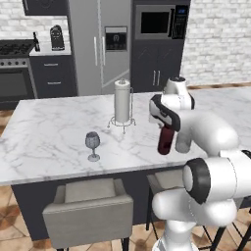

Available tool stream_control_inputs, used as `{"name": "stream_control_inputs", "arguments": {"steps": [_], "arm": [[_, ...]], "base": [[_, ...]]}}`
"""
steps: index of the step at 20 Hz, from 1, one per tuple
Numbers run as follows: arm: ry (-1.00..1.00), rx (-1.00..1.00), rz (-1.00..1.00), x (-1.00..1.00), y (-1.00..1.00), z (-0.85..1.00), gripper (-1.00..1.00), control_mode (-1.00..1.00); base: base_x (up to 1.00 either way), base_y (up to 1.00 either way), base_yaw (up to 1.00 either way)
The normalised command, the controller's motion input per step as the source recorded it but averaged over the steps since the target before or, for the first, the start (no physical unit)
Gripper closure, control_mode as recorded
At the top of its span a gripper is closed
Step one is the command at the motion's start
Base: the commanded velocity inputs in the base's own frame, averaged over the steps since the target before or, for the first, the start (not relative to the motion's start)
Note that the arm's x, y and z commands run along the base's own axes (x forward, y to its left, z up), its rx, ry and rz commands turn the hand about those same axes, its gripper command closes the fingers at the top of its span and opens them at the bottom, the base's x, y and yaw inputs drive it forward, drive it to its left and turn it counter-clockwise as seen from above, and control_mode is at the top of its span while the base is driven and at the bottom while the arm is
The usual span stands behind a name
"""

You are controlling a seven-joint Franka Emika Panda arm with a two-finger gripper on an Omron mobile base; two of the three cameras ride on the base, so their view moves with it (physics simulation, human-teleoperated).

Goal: There is a wine glass and glass cup on the dining counter. Place the wine bottle next to the wine glass and the juice bottle next to the glass cup.

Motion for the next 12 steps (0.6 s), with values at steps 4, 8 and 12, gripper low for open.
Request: {"name": "stream_control_inputs", "arguments": {"steps": [4, 8, 12], "arm": [[0.00, 0.00, 0.01, 0.25, -0.20, -0.19, 1.00, -1.00], [0.00, 0.00, 0.01, 0.29, -0.17, -0.14, 1.00, -1.00], [0.00, 0.00, 0.02, 0.24, -0.15, -0.13, 1.00, -1.00]], "base": [[0.00, 0.00, 0.00], [0.00, 0.00, 0.00], [0.00, 0.00, 0.00]]}}
